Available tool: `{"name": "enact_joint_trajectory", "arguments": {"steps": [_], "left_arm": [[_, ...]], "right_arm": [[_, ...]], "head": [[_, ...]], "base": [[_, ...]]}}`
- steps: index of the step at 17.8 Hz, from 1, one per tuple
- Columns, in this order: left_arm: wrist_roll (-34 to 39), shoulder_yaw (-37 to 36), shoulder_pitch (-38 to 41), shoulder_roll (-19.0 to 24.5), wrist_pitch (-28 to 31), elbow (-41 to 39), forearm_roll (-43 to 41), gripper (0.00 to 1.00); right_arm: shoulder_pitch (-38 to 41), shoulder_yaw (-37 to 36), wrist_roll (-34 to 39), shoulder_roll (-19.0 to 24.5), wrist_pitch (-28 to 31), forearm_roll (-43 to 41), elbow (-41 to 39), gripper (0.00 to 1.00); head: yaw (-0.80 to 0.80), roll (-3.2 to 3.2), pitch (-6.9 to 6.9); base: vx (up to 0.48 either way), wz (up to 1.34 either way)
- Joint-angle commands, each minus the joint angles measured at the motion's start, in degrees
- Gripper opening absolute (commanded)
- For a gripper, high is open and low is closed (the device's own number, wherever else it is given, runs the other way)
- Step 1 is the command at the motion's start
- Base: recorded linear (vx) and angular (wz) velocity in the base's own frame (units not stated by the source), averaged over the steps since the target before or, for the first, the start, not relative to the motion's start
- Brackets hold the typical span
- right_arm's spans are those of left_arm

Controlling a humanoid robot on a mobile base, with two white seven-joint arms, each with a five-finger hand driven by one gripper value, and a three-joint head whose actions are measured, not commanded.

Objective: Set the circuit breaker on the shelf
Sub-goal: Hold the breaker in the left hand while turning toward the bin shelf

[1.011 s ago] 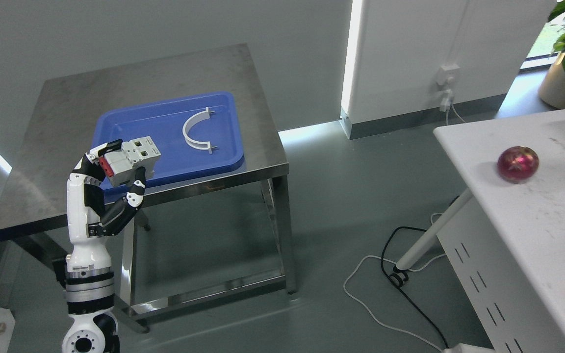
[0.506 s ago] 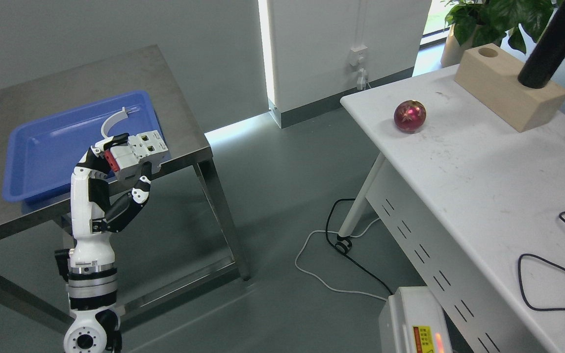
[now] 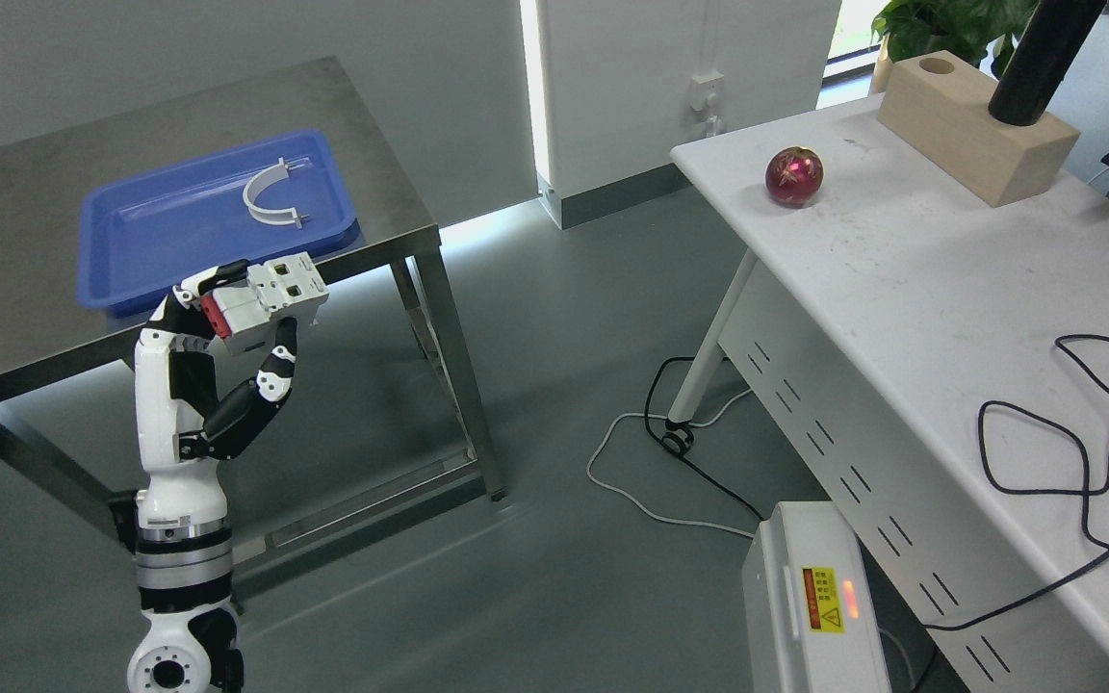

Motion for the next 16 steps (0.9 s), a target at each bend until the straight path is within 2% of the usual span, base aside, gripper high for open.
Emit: {"name": "enact_joint_trajectory", "arguments": {"steps": [1, 9, 16], "left_arm": [[0.0, -1.2, 0.0, 1.0, -0.5, -0.1, -1.4, 0.11], [0.0, -1.2, 0.2, 1.0, -1.2, -0.1, -1.3, 0.11], [0.0, -1.2, 0.3, 1.0, -1.7, -0.1, -1.1, 0.11]], "right_arm": [[0.9, 0.0, 0.1, -1.0, -1.9, 0.0, 0.0, 1.00], [0.9, 0.0, 0.1, -1.0, -1.9, 0.0, 0.0, 1.00], [0.9, 0.0, 0.1, -1.0, -1.9, 0.0, 0.0, 1.00]], "head": [[0.00, 0.00, 0.00], [0.00, 0.00, 0.00], [0.00, 0.00, 0.00]], "base": [[-0.224, 0.19], [-0.284, 0.20], [-0.200, 0.54]]}}
